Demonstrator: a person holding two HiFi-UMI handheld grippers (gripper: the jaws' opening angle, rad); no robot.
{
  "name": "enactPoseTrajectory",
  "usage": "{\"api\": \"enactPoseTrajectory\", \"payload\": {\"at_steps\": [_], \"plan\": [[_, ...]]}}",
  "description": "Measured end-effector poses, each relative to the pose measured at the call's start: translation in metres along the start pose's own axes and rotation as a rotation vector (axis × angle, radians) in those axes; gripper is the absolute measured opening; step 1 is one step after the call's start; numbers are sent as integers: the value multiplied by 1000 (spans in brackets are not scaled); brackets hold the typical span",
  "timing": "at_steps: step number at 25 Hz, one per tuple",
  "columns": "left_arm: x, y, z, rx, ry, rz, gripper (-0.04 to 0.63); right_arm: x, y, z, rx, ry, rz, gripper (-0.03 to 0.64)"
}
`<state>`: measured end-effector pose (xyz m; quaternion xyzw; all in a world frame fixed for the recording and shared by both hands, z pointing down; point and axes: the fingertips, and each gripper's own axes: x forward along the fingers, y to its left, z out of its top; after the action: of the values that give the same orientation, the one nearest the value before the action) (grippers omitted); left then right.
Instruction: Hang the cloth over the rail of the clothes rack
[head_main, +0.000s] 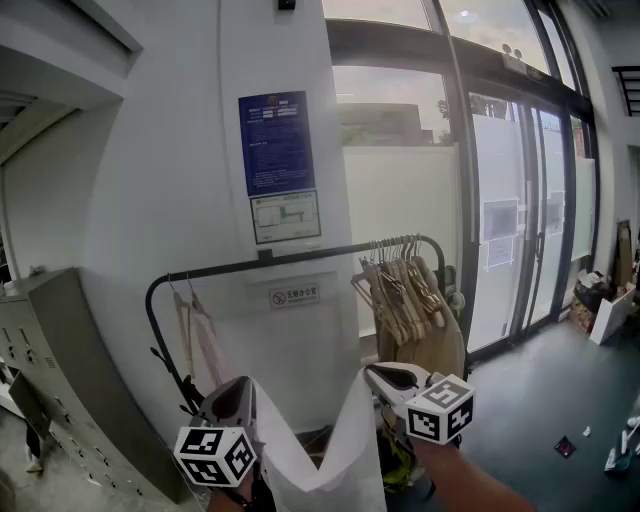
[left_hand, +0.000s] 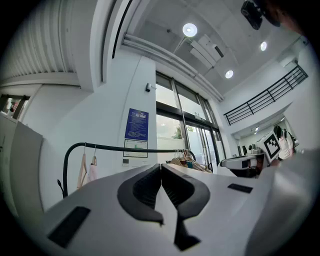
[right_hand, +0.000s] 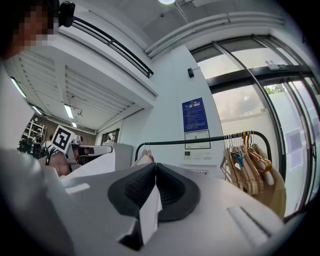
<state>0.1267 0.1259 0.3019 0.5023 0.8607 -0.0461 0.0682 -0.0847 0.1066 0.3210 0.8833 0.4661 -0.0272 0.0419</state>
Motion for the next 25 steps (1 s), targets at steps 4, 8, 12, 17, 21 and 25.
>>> {"api": "enactPoseTrajectory", "payload": {"at_steps": [4, 8, 12, 17, 21, 25], "plan": [[-1, -2, 0, -2, 3, -2, 10, -1, 1, 0, 6, 0, -3, 8], [-3, -2, 0, -5, 4, -6, 11, -2, 3, 0, 9, 2, -4, 8], [-3, -1, 0, -5, -1, -7, 11, -4, 1, -2, 9, 0, -10, 8], [2, 6, 4, -3, -3, -15, 11, -2, -2, 2, 9, -7, -28, 9], [11, 18, 20, 26, -19, -28, 11, 6, -5, 19, -23, -16, -58, 9], [26, 39, 54, 74, -55, -45, 11, 23, -13, 56, -85, -37, -100, 9]]}}
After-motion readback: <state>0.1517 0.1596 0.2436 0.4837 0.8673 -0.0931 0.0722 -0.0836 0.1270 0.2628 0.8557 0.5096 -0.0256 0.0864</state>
